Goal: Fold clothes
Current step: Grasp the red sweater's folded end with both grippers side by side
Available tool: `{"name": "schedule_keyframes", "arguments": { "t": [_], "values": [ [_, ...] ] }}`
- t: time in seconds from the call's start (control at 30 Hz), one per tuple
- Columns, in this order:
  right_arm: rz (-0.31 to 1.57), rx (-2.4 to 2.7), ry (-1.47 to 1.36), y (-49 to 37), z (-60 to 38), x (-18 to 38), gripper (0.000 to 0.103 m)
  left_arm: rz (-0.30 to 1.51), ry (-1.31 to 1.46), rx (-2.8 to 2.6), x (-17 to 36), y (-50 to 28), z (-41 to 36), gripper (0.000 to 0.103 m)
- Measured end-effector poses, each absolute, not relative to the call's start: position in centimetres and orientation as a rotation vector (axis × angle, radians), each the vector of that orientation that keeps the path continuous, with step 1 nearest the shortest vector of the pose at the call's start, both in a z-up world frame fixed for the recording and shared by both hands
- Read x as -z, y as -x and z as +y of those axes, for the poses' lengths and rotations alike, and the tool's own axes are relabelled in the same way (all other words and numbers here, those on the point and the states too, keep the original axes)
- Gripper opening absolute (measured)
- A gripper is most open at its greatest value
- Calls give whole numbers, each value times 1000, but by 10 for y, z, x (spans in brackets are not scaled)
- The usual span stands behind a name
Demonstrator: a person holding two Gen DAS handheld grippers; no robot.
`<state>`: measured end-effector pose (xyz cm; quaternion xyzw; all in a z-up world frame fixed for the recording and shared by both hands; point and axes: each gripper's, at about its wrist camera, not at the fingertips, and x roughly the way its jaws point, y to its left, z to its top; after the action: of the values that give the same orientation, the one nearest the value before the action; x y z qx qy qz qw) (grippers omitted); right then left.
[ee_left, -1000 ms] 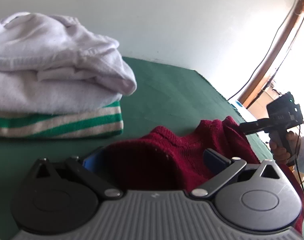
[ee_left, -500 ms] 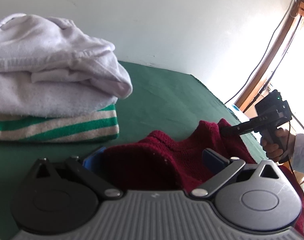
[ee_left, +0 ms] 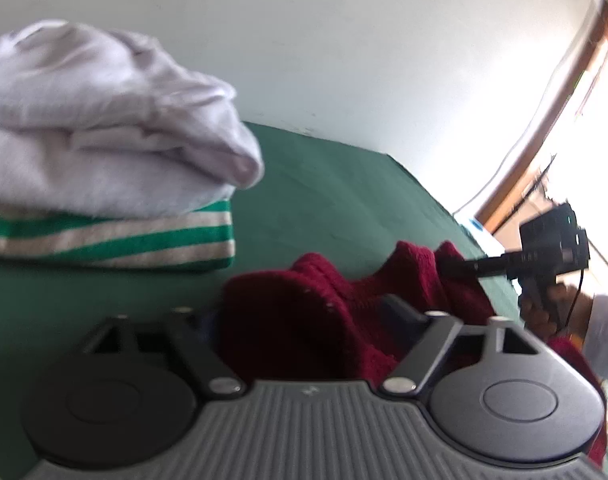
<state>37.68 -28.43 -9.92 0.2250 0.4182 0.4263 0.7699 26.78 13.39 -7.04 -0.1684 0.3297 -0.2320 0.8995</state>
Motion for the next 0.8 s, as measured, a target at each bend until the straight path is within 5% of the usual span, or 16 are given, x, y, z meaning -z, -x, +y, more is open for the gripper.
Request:
{"name": "schedule_keyframes", "arguments": {
  "t": [0.37,0.57,0.8],
  "values": [
    [871,-914,-484,-371,-281,100,9,654,614,413,87,-268,159,53],
    [877,-911,-484,-371,-281,99,9,666,527,397,80,-269,145,52],
    [892,-914,-487,-372,-282,98,9,671,504,377,80,-269,142,40]
  ]
}}
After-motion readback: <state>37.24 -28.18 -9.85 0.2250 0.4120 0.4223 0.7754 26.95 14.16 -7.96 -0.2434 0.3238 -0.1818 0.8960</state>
